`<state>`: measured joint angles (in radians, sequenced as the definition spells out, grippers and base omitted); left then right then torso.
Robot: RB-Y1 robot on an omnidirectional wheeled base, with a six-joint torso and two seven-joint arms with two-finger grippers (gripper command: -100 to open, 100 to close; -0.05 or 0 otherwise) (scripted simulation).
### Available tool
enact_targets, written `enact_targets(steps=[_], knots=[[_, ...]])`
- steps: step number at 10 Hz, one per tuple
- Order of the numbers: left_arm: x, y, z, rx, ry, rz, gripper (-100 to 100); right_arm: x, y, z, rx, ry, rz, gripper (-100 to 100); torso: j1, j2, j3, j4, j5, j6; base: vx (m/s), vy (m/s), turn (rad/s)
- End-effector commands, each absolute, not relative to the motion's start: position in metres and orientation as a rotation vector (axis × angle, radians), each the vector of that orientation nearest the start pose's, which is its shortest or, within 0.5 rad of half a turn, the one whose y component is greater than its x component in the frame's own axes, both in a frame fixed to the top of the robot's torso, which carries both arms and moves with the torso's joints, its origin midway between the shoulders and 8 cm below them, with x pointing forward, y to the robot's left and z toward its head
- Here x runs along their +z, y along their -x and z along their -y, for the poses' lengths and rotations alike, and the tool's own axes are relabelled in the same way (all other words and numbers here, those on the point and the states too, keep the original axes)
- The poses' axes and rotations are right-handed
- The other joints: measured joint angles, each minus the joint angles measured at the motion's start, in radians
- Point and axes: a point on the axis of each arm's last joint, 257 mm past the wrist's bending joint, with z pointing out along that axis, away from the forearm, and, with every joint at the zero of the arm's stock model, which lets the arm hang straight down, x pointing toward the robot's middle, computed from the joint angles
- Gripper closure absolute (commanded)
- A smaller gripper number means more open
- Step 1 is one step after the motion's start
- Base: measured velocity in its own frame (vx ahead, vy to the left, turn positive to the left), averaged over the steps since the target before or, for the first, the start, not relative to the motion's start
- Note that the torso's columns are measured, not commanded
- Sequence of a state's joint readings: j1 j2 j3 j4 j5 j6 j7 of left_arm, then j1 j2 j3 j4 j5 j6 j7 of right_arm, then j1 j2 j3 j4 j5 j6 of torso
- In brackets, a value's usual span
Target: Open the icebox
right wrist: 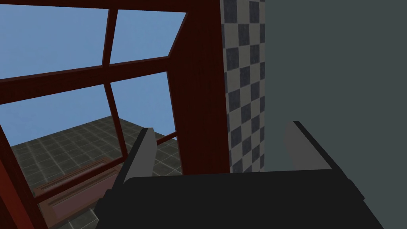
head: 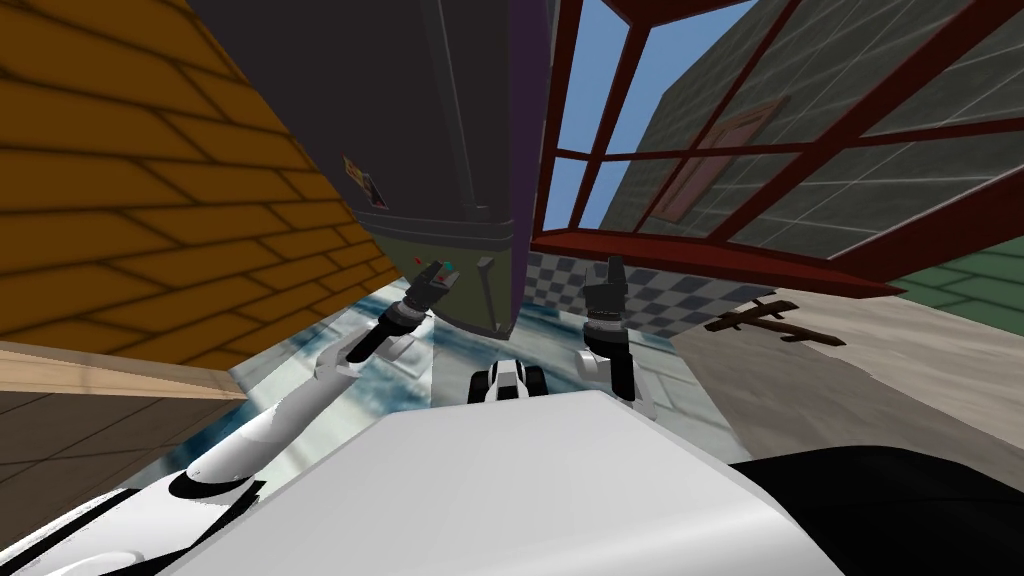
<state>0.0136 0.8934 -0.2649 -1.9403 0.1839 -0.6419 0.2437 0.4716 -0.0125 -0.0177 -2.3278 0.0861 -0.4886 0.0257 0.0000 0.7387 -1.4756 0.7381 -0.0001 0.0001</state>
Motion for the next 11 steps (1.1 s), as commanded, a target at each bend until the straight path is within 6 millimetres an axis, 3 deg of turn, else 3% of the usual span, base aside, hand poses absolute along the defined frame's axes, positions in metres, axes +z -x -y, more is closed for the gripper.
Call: enact_targets(steps=[1, 11], knots=[[0.008, -0.419, -0.172, -1.690, 0.073, -1.285, -100, 0.052, -0.338, 0.268, 1.228, -0.534, -0.632, 0, -0.002, 0.000, 0.000, 0.000, 0.000, 0.000, 0.036, -0.121, 0.036], [0.002, -0.464, -0.219, -1.545, 0.063, -1.517, -100, 0.052, -0.338, 0.268, 1.228, -0.534, -0.632, 0, -0.001, -0.002, -0.001, 0.000, 0.000, 0.000, 0.038, -0.122, 0.049]])
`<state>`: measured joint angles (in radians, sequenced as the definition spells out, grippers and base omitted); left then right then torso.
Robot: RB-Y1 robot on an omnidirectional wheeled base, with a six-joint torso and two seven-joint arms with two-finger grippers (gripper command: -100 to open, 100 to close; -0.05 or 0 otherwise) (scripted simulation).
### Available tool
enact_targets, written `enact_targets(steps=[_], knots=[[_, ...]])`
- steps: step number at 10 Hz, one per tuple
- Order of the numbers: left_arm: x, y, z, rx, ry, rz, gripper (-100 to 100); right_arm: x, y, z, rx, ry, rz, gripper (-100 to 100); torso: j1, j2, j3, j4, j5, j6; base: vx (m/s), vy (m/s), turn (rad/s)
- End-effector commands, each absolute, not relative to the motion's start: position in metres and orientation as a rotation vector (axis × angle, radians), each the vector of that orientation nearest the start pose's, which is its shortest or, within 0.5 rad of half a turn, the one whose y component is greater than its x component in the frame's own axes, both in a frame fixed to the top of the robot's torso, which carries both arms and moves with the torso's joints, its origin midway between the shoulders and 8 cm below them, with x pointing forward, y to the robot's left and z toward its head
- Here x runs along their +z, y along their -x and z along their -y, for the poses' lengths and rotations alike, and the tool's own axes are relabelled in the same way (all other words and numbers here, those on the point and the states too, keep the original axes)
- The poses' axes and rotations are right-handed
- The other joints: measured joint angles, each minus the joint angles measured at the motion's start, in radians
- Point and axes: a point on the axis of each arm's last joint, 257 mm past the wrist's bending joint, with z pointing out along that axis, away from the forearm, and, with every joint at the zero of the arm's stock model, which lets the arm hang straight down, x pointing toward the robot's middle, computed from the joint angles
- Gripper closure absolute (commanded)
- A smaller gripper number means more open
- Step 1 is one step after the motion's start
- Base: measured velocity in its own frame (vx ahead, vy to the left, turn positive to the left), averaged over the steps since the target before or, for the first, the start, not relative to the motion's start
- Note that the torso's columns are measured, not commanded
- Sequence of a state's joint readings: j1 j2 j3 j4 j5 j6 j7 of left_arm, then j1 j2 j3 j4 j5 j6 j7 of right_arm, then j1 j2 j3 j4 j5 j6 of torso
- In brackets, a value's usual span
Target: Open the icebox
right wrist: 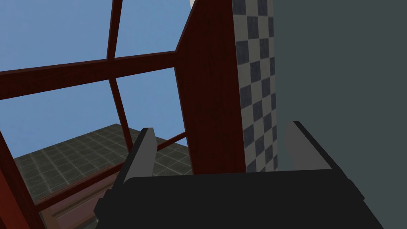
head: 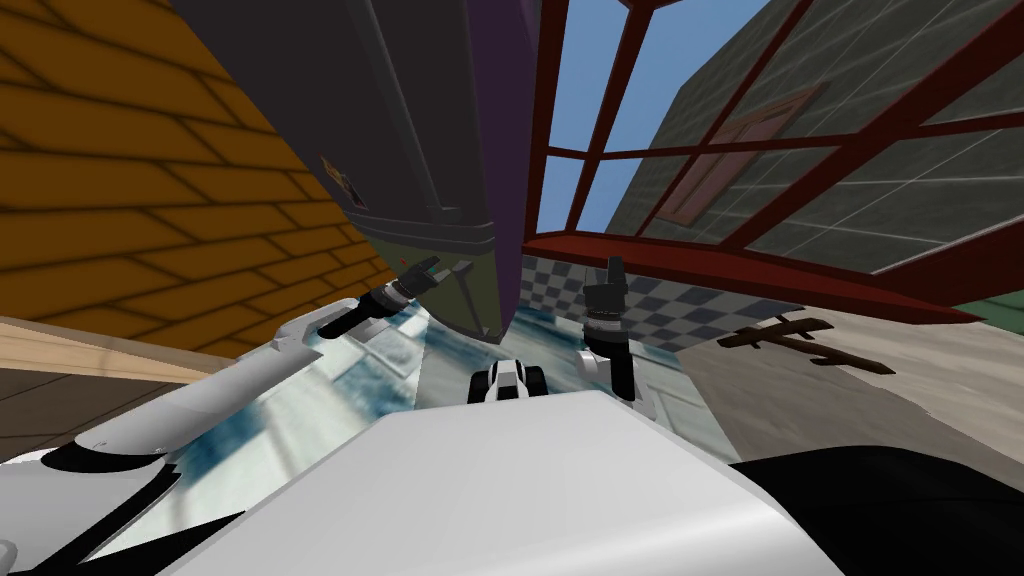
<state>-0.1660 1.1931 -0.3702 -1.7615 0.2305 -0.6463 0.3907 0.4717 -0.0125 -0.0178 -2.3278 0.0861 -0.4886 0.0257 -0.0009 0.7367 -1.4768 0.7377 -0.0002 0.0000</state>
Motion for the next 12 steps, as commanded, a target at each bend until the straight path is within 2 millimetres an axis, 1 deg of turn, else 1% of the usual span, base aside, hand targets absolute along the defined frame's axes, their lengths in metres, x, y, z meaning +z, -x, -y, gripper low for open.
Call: enact_targets(steps=[1, 2, 3, 4, 5, 6, 8, 9, 11, 12], knots=[[0.004, -0.473, -0.231, -1.520, 0.077, -1.541, -100, 0.052, -0.338, 0.268, 1.228, -0.534, -0.632, 0, 0.001, 0.001, 0.001, 0.000, 0.000, 0.000, 0.037, -0.117, 0.052], [0.005, -0.473, -0.234, -1.503, 0.068, -1.552, -100, 0.052, -0.338, 0.268, 1.228, -0.534, -0.632, 0, 0.001, 0.002, 0.001, 0.000, 0.000, 0.000, 0.026, -0.100, 0.036], [0.009, -0.482, -0.246, -1.473, 0.082, -1.573, -100, 0.052, -0.338, 0.268, 1.228, -0.534, -0.632, 0, 0.002, 0.002, 0.001, 0.001, 0.000, 0.000, 0.022, -0.125, 0.046], [0.010, -0.482, -0.249, -1.459, 0.075, -1.582, -100, 0.052, -0.338, 0.268, 1.228, -0.534, -0.632, 0, 0.000, 0.002, 0.001, 0.001, 0.000, 0.000, 0.023, -0.098, 0.039], [0.015, -0.490, -0.263, -1.424, 0.088, -1.601, -100, 0.052, -0.338, 0.268, 1.228, -0.534, -0.632, 0, 0.002, 0.002, 0.001, 0.000, 0.000, 0.000, 0.028, -0.114, 0.052], [0.016, -0.490, -0.264, -1.415, 0.084, -1.606, -100, 0.052, -0.338, 0.268, 1.228, -0.534, -0.632, 0, 0.001, 0.001, 0.001, 0.000, 0.000, 0.000, 0.024, -0.100, 0.037], [0.031, -0.504, -0.292, -1.348, 0.111, -1.630, -100, 0.052, -0.338, 0.268, 1.228, -0.534, -0.632, 0, 0.001, 0.000, 0.000, 0.000, 0.000, 0.000, 0.044, -0.140, 0.061], [0.034, -0.503, -0.296, -1.326, 0.103, -1.640, -100, 0.052, -0.338, 0.268, 1.228, -0.534, -0.632, 0, -0.002, 0.001, 0.000, 0.000, -0.001, 0.000, 0.032, -0.132, 0.044], [0.053, -0.513, -0.323, -1.257, 0.127, -1.653, -100, 0.052, -0.338, 0.268, 1.228, -0.534, -0.632, 0, 0.002, 0.002, 0.001, 0.001, 0.001, 0.000, 0.028, -0.138, 0.054], [0.055, -0.513, -0.326, -1.241, 0.122, -1.659, -100, 0.052, -0.338, 0.268, 1.228, -0.534, -0.632, 0, 0.000, 0.002, 0.001, 0.001, 0.000, 0.000, 0.017, -0.115, 0.039]])
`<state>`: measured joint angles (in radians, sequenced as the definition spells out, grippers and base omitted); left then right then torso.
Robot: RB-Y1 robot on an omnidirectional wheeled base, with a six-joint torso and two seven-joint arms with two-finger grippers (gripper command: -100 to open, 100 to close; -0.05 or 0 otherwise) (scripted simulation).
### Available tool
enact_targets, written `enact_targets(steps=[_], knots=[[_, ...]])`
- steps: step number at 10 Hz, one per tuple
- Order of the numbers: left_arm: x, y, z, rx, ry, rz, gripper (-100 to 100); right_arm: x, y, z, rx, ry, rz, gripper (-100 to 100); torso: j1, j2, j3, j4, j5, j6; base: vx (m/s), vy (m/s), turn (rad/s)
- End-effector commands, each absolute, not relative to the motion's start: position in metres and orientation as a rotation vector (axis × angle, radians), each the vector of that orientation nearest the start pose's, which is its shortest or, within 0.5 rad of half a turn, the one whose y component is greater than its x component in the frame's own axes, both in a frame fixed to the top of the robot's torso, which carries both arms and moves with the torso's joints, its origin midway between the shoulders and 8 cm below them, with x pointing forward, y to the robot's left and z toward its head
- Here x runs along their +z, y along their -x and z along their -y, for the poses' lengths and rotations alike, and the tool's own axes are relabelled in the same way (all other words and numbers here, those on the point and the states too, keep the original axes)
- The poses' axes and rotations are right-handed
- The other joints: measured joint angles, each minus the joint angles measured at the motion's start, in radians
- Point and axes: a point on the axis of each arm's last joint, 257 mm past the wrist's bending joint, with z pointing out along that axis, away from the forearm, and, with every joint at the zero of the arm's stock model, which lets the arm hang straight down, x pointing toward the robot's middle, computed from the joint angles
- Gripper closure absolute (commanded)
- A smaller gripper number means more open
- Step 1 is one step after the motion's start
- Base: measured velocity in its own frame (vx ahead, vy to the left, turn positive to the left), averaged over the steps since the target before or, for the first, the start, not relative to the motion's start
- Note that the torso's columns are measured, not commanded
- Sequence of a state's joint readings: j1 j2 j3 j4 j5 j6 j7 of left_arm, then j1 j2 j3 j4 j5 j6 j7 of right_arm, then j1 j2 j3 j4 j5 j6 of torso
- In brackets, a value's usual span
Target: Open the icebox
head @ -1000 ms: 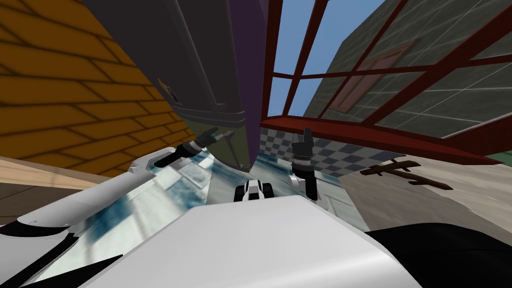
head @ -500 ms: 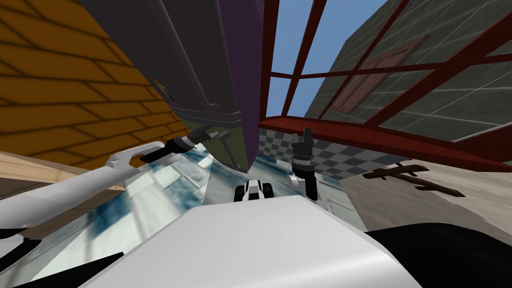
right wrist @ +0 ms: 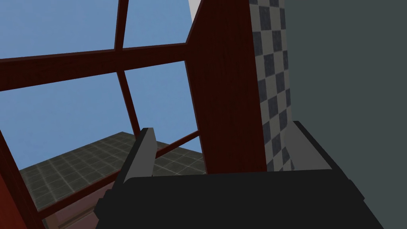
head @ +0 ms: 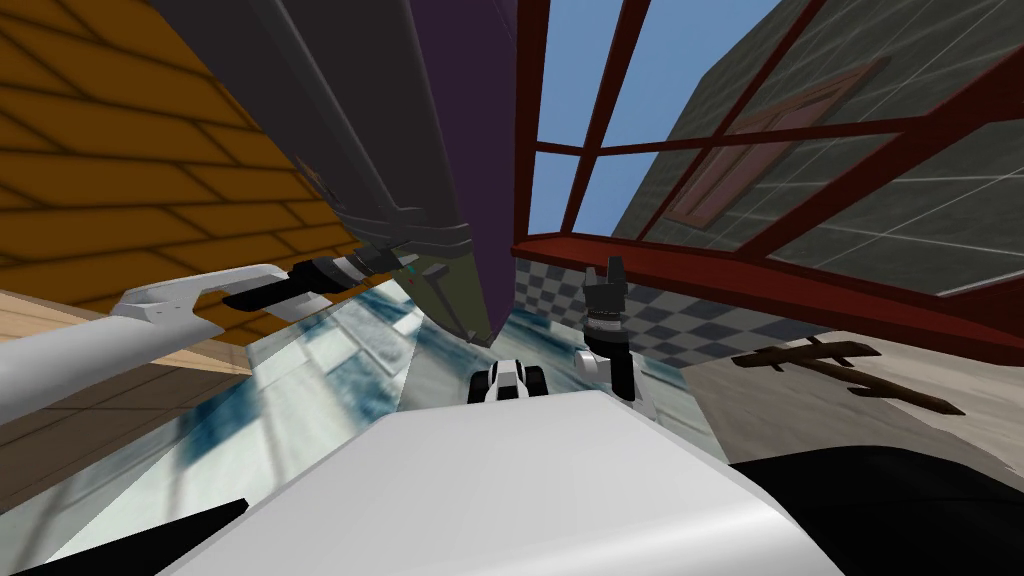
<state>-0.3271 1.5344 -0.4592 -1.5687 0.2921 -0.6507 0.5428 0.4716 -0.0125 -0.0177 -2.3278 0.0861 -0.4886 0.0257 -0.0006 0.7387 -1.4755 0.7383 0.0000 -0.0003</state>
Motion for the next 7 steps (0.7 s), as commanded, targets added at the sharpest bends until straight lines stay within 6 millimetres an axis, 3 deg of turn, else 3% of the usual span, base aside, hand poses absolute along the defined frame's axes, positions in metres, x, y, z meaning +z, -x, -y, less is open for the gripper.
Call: enact_targets(steps=[1, 5, 7], knots=[[0.067, -0.516, -0.340, -1.202, 0.131, -1.663, -100, 0.052, -0.338, 0.268, 1.228, -0.534, -0.632, 0, 0.002, 0.000, 0.000, 0.000, 0.000, 0.001, 0.032, -0.092, 0.037], [0.109, -0.520, -0.384, -1.082, 0.158, -1.661, -100, 0.052, -0.338, 0.268, 1.228, -0.534, -0.632, 0, 0.000, -0.001, -0.001, 0.000, -0.001, 0.001, 0.026, -0.131, 0.053], [0.123, -0.520, -0.396, -1.049, 0.167, -1.656, -100, 0.052, -0.338, 0.268, 1.228, -0.534, -0.632, 0, 0.003, -0.002, -0.002, 0.000, 0.000, 0.001, 0.016, -0.096, 0.031]])
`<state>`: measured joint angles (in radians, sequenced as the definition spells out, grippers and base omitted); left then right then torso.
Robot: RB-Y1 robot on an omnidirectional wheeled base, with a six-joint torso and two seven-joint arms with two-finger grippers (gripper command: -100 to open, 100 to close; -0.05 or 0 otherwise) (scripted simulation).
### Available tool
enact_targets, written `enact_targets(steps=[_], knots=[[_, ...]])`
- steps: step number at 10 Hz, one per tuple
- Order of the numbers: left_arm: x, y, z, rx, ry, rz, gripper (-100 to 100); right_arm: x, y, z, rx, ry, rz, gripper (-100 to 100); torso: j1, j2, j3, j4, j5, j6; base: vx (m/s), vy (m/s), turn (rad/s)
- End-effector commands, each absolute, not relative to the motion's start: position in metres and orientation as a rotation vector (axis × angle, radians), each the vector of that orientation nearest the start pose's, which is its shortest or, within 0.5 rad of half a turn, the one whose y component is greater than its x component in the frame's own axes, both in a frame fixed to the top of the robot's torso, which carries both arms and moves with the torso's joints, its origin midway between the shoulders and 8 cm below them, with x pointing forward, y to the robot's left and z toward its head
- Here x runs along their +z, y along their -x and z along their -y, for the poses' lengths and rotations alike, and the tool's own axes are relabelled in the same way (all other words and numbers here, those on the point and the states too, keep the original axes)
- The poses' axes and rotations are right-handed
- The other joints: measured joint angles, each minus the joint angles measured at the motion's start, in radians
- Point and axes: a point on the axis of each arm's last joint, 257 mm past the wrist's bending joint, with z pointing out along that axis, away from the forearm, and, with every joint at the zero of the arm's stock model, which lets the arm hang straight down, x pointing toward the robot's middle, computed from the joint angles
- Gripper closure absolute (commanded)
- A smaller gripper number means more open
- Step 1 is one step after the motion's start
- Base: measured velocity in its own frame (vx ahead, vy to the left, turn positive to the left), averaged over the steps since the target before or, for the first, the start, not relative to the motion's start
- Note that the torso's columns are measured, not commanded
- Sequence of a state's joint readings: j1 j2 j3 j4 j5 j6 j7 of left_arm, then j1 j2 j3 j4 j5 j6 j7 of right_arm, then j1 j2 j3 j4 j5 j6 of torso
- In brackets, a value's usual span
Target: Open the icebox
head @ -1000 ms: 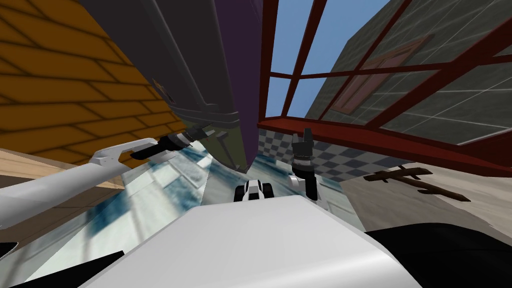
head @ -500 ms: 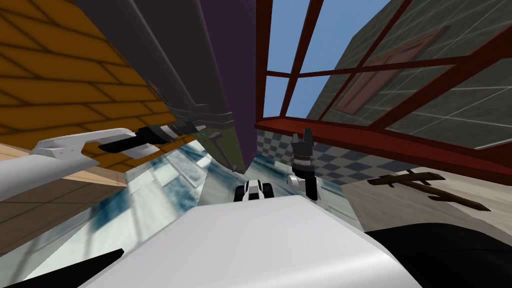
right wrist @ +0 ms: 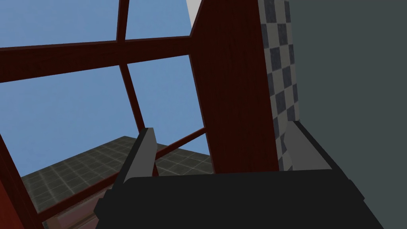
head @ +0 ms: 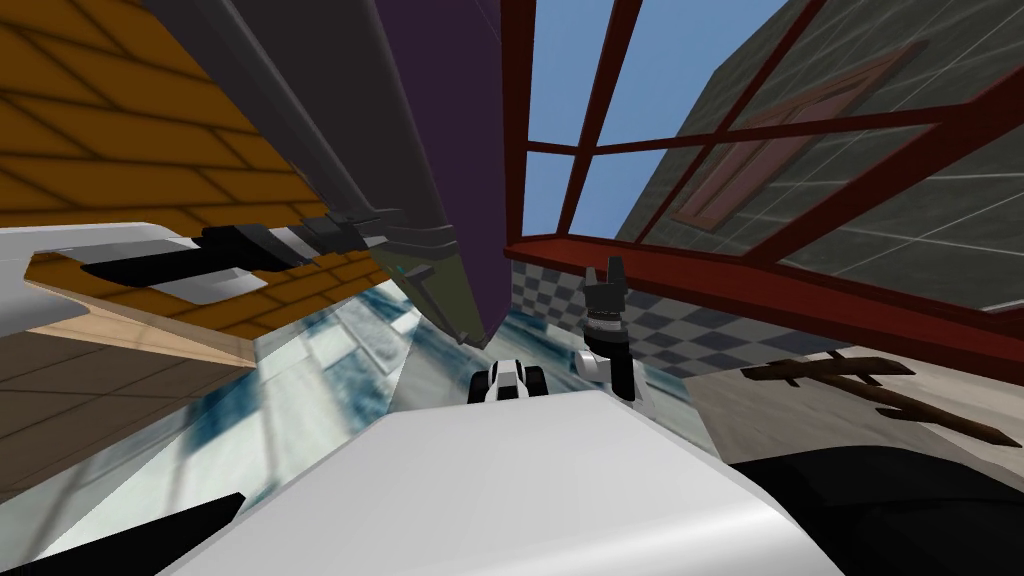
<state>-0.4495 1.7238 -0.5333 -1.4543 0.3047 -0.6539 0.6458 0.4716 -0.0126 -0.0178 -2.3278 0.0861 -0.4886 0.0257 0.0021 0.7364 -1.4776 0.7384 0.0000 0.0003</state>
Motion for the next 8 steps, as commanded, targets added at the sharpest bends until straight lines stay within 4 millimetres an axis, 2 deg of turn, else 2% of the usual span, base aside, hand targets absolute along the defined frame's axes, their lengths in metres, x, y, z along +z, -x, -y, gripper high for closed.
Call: enact_targets(steps=[1, 2, 3, 4, 6, 7, 8], knots=[[0.119, -0.518, -0.392, -1.061, 0.165, -1.659, -100, 0.052, -0.338, 0.268, 1.228, -0.534, -0.632, 0, 0.000, 0.000, 0.001, -0.001, 0.000, 0.000, 0.007, -0.035, 0.009], [0.127, -0.517, -0.394, -1.049, 0.167, -1.659, -100, 0.052, -0.338, 0.268, 1.228, -0.534, -0.632, 0, 0.002, 0.001, 0.001, -0.001, 0.001, 0.000, 0.070, -0.073, -0.052], [0.124, -0.518, -0.393, -1.053, 0.164, -1.659, -100, 0.052, -0.338, 0.268, 1.228, -0.534, -0.632, 0, -0.002, -0.001, 0.000, -0.001, 0.000, 0.000, 0.045, -0.044, -0.007], [0.125, -0.518, -0.393, -1.053, 0.166, -1.659, 100, 0.052, -0.338, 0.268, 1.228, -0.534, -0.632, 0, -0.001, 0.001, 0.001, -0.001, 0.000, 0.000, 0.006, -0.007, 0.006], [0.130, -0.510, -0.386, -1.098, 0.115, -1.657, 100, 0.052, -0.338, 0.268, 1.227, -0.534, -0.632, 0, 0.008, 0.003, 0.002, 0.002, 0.002, -0.002, -0.040, 0.098, 0.084], [0.133, -0.508, -0.389, -1.110, 0.101, -1.651, 100, 0.052, -0.338, 0.268, 1.227, -0.534, -0.632, 0, 0.009, 0.002, 0.001, 0.003, 0.002, -0.002, -0.056, 0.168, 0.151], [0.134, -0.503, -0.382, -1.136, 0.072, -1.655, 100, 0.052, -0.338, 0.268, 1.227, -0.534, -0.632, 0, 0.012, 0.001, -0.001, 0.004, 0.002, -0.004, -0.046, 0.150, 0.062]])
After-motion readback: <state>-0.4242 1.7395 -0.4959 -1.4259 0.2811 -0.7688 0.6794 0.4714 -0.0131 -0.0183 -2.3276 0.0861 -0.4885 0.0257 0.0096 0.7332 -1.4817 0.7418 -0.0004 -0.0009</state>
